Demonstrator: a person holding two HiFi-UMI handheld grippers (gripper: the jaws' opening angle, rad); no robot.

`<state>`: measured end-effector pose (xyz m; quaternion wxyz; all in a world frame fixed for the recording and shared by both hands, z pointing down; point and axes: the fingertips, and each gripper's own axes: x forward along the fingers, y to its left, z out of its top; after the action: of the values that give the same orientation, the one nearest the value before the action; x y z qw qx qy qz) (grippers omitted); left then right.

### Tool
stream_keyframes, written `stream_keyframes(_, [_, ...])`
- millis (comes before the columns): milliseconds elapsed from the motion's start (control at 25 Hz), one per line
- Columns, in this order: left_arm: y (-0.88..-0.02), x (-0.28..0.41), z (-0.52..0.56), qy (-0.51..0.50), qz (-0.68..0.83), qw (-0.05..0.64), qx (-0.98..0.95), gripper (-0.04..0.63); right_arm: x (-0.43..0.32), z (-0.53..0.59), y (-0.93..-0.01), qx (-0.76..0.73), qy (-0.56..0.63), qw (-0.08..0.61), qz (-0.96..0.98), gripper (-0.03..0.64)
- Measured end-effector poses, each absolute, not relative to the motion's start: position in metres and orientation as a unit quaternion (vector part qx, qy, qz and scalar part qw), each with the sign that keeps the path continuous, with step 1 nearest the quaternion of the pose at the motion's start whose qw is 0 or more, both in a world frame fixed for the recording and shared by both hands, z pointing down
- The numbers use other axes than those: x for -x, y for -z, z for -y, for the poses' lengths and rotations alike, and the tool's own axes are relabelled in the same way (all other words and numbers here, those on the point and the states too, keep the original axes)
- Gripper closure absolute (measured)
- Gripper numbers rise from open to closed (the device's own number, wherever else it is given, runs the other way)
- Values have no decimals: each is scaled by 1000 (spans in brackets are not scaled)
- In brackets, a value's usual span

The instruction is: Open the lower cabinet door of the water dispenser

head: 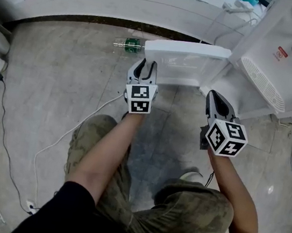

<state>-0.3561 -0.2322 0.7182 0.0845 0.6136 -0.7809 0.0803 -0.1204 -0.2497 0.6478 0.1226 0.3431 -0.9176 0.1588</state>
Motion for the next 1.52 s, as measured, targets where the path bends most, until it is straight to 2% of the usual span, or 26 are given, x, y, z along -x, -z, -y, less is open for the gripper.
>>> stream_keyframes(320, [-720,342,216,-74,785,96,-608,419,97,253,-632,-358,-185,98,910,617])
stream_keyframes(560, [-692,285,217,-68,740,62,-666,411,57,258,-628,-394,-146,105,901,617])
stream_keyframes(720, [-679,239,222,-46,705,69,-704,413,28,263,-631,-417,-115,117,894,617])
stream_keyframes(960, [-669,167,239,-42,655,66,-752,451,5,275,-625,-429,-101,105,891,617])
stream_keyframes(1120, [-670,125,247,-40,618,77,-781,556,-12,277,-632,-431,-87,112,891,617])
stream_keyframes(1320, [-678,90,246,-72,568,69,-817,586,-15,266,-655,-403,-72,138,902,617])
stream_keyframes(1520, [-652,87,228,-115,553,136,-814,591,-15,245,-645,-392,-105,162,900,617])
